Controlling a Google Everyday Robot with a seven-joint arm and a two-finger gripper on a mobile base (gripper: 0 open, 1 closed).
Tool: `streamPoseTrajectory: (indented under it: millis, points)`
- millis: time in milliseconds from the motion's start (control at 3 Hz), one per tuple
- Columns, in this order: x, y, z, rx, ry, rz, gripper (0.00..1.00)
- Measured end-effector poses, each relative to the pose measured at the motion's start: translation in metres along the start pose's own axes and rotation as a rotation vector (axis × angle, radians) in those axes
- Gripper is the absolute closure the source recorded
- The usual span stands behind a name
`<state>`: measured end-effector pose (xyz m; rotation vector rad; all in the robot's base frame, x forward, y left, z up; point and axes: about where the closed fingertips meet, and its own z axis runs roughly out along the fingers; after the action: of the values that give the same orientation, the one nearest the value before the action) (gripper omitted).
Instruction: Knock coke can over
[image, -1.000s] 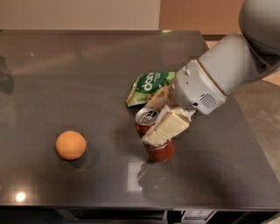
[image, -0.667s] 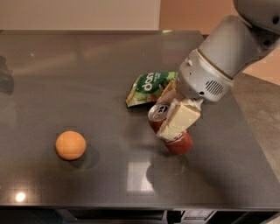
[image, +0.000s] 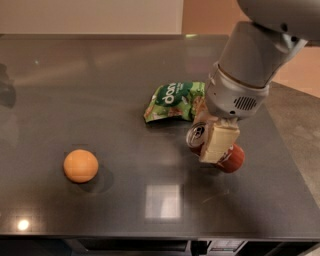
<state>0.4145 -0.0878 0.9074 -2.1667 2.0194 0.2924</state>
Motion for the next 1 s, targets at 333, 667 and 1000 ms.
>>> streamPoseTrajectory:
  millis: [333,667,1000]
  points:
    - [0.001,0.002,0.009,0.0,0.079,-0.044,0.59]
    - [-0.007,0.003,0.016,-0.004,0.112,-0.084,0.36]
    - [-0.015,0.004,0.022,-0.016,0.118,-0.11,0.13]
